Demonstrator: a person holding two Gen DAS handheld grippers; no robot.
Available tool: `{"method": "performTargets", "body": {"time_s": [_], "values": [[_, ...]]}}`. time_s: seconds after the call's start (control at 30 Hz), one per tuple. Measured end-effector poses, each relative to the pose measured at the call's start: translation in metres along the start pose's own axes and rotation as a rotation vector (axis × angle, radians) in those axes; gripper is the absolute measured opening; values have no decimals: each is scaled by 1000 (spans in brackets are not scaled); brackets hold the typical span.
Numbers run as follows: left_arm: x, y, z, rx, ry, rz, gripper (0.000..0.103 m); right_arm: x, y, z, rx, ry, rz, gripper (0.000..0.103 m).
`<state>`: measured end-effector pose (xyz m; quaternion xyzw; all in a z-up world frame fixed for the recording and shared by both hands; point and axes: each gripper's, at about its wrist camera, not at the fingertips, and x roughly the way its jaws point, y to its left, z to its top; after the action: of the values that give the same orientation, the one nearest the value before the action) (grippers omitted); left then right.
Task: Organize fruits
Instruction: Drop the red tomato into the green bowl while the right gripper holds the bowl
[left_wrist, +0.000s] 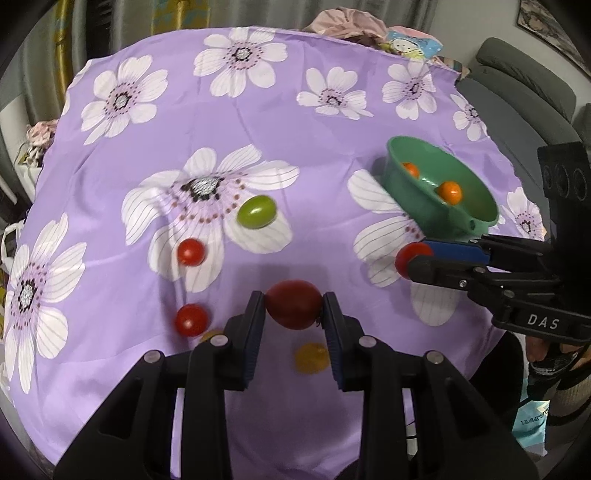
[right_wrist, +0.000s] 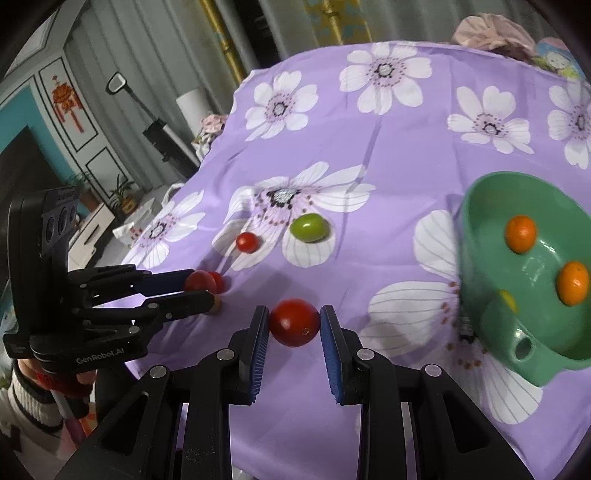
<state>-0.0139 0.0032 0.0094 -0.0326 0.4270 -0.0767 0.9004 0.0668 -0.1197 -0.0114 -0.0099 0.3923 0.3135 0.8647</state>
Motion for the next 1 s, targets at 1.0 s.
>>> {"method": "performTargets", "body": {"time_s": [1.0], "values": [[55, -125, 100, 196, -38, -229, 31, -77, -111, -11, 190, -208, -242, 30]]}}
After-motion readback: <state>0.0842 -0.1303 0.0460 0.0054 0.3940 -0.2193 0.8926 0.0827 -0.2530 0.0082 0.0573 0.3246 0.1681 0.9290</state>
